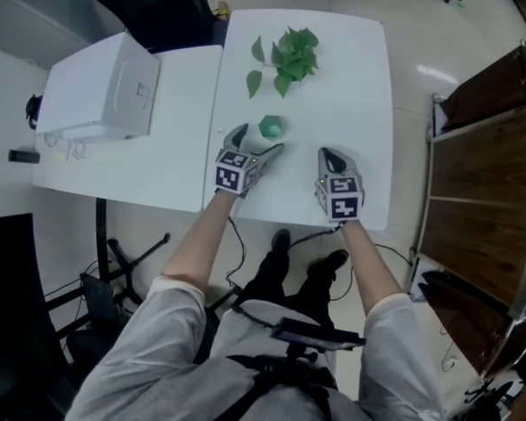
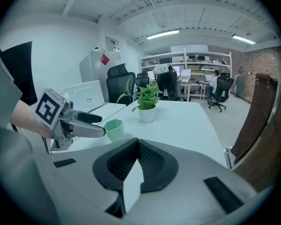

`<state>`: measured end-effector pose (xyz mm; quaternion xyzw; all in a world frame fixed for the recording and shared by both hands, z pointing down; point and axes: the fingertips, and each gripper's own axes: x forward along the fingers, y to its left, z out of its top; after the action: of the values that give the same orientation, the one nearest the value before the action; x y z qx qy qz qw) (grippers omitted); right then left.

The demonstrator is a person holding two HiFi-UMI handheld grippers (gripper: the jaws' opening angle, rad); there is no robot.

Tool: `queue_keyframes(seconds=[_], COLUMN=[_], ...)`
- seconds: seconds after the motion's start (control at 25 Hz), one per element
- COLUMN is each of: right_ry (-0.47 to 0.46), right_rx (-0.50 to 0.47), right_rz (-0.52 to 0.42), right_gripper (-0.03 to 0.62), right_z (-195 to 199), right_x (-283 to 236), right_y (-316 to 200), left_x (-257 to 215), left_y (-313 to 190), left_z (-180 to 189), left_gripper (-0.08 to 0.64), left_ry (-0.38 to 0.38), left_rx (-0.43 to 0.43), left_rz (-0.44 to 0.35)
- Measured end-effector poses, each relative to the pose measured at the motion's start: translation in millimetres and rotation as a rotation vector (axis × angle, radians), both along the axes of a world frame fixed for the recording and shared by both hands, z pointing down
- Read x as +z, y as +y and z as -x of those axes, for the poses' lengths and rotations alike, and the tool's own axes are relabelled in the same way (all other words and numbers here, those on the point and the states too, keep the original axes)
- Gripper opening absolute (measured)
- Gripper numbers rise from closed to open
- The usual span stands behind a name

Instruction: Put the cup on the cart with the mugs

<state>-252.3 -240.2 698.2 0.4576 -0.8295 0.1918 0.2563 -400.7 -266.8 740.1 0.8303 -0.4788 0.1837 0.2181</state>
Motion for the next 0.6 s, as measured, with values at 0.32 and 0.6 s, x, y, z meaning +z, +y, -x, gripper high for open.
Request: queue_keyframes(seconds=[0.32,0.6], right_ry=[-0.031,-0.054], right_rx=[0.02,0.049], right_rz=[0.014,0.051], right_gripper=[0.008,0.008], right_z=[6.5,-0.2], right_x=[3.9,10.8], right_y=[-19.7,-22.2], left_x=[24.6,33.1], left_y=[-21.8,-32.6], left_z=[-11.3,-14.5], left_gripper=[0.474,0.472], left_ry=[-0.058,-0.065], left_rx=[0.0,0.009], left_rz=[0.005,0.014])
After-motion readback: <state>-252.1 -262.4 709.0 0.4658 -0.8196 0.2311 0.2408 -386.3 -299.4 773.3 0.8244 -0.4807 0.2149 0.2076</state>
